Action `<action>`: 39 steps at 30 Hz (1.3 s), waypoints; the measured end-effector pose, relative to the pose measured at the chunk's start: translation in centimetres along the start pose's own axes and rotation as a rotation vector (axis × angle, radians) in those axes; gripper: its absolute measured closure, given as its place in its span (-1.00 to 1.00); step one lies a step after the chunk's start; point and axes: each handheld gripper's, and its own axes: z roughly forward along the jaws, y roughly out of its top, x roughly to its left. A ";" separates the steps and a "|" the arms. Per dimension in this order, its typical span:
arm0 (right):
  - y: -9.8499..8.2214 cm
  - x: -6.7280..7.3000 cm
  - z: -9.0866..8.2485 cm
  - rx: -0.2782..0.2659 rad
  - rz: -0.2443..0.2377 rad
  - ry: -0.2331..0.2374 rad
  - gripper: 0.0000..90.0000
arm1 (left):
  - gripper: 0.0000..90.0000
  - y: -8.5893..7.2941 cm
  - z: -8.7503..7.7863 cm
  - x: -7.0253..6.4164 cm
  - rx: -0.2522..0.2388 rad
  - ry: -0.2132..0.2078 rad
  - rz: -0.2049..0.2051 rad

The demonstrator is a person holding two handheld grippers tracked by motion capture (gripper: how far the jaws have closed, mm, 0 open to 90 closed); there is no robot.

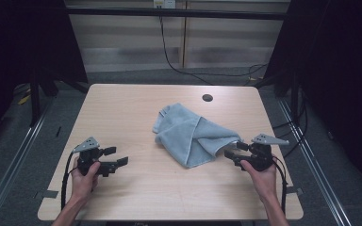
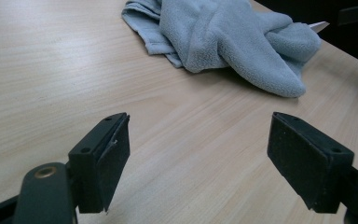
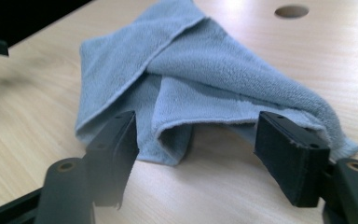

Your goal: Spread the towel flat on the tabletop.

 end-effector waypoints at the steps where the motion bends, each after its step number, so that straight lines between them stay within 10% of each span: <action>1: 0.3 -0.2 0.2 0.016 -0.002 0.007 -0.39 | -0.53 0.0 0.0 0.1 0.000 0.007 0.004; 11: 4.4 -1.8 3.7 0.080 -0.029 0.049 -0.49 | -0.53 0.1 -0.2 0.4 -0.005 0.015 -0.007; 26: 4.2 -4.2 9.7 0.205 -0.032 0.028 -0.50 | -0.53 -0.1 -0.2 0.5 0.001 0.012 -0.004; 33: 2.5 -3.8 10.0 0.201 -0.021 0.001 0.32 | -0.54 -0.1 0.0 0.3 0.010 0.013 -0.005; 39: 1.6 -2.2 9.2 0.212 -0.034 0.042 0.48 | -0.54 -0.1 0.4 -0.1 0.029 0.005 0.012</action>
